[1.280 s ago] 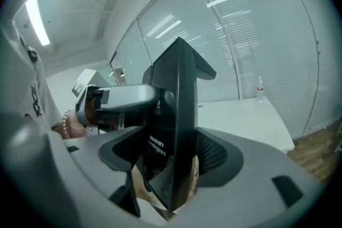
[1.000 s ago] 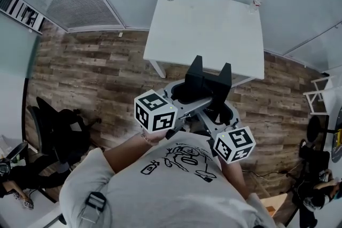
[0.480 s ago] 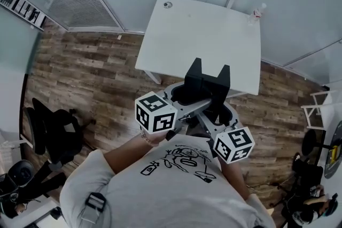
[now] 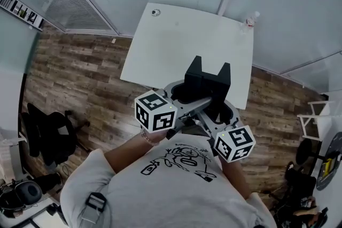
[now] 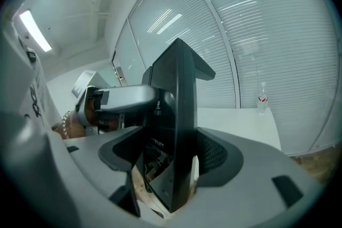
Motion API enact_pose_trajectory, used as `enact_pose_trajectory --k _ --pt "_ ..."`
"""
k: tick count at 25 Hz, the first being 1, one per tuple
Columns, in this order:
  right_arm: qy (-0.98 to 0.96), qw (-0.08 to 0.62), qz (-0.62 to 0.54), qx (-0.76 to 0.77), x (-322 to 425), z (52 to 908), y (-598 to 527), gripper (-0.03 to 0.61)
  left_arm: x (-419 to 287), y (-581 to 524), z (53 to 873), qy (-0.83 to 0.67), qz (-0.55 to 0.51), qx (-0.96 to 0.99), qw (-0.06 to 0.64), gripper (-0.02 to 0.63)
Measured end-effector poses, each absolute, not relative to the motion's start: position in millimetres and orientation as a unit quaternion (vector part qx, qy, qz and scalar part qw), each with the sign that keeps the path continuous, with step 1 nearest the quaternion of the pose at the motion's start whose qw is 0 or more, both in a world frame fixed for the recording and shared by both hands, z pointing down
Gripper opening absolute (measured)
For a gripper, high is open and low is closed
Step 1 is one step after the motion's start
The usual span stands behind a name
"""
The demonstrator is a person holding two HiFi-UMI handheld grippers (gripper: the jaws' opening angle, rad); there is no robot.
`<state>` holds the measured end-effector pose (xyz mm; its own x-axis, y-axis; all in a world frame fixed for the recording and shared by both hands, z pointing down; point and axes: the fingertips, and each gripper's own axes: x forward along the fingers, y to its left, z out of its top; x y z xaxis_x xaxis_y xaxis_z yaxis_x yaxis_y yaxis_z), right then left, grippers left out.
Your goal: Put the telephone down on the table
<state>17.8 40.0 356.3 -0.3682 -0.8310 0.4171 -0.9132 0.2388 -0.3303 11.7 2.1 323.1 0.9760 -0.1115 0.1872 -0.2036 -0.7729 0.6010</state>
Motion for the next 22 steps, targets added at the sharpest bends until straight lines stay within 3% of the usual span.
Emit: enact_pose_trajectory --k 14,22 --pt "-0.784 0.069 0.270 0.555 114 357 -7 0.291 109 -45 325 -0.085 0.077 0.937 0.330 0.331" --pt "-0.785 0.070 0.278 0.549 130 364 -24 0.291 124 -62 333 -0.093 0.080 0.933 0.339 0.330"
